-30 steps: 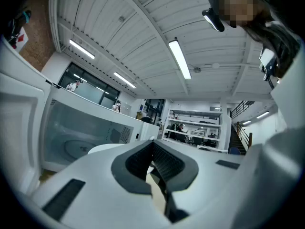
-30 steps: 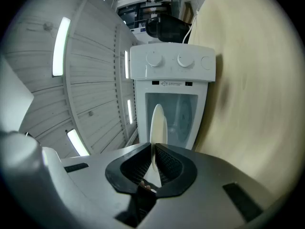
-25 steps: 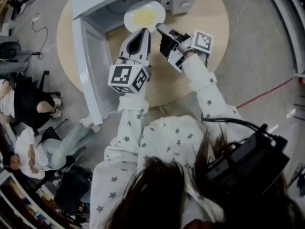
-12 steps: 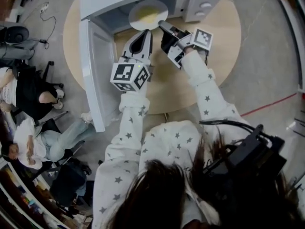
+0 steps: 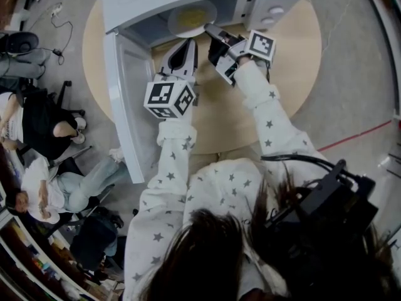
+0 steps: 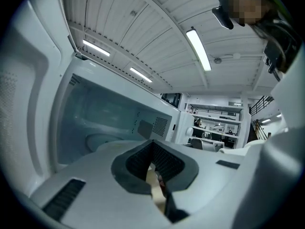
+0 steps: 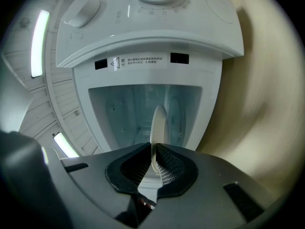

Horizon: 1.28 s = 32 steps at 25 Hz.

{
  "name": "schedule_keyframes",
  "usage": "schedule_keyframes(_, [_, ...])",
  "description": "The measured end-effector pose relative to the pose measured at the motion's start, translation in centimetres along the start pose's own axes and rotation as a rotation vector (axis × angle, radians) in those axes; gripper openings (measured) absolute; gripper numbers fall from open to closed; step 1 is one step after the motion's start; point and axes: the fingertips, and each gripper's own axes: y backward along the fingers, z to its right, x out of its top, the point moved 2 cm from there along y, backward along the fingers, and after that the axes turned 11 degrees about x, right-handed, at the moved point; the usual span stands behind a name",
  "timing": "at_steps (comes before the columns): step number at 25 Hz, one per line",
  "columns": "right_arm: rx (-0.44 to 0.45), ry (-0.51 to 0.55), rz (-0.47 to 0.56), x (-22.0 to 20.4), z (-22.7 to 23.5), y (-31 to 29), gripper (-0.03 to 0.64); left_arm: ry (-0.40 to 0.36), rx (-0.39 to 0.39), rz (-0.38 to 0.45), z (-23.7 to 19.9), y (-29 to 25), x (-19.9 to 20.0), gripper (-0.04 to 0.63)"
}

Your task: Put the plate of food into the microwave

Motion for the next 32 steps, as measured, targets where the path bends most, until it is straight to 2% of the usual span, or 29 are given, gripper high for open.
schedule_keyframes(17, [-0.043,-0.001,0.048,-0.4,0.4,0.0,0.018,0.019,-0.006,-0.028,0.1,0.4,-1.0,0.002])
schedule_keyframes(21, [-0.063,0.071,0.028,-0.2,0.6,-0.2,0.018,0.026,-0.012,-0.031,0.3,0.4,-1.3,0.002])
schedule_keyframes(26, [-0.196,0.172,-0.053,-0.6,1.2,0.4,0.018,0.031,-0.014,-0.037,0.4,0.4,-1.6,0.002])
schedule_keyframes(30, [-0.223,0.227,-0.095,-0.5,1.0,0.2,0.018,0.033,-0.017,-0.035,0.5,0.3,-1.4,0.002])
schedule_keyframes(31, [-0.224,0.236,-0.108,-0.5,1.0,0.1,0.027,0.032,-0.017,-0.034,0.5,0.3,-1.4,0.002])
schedule_keyframes(32, [-0.226,0.248,-0.124,-0.5,1.0,-0.1,0.065,0.032,-0.017,-0.033,0.5,0.3,-1.4,0.002])
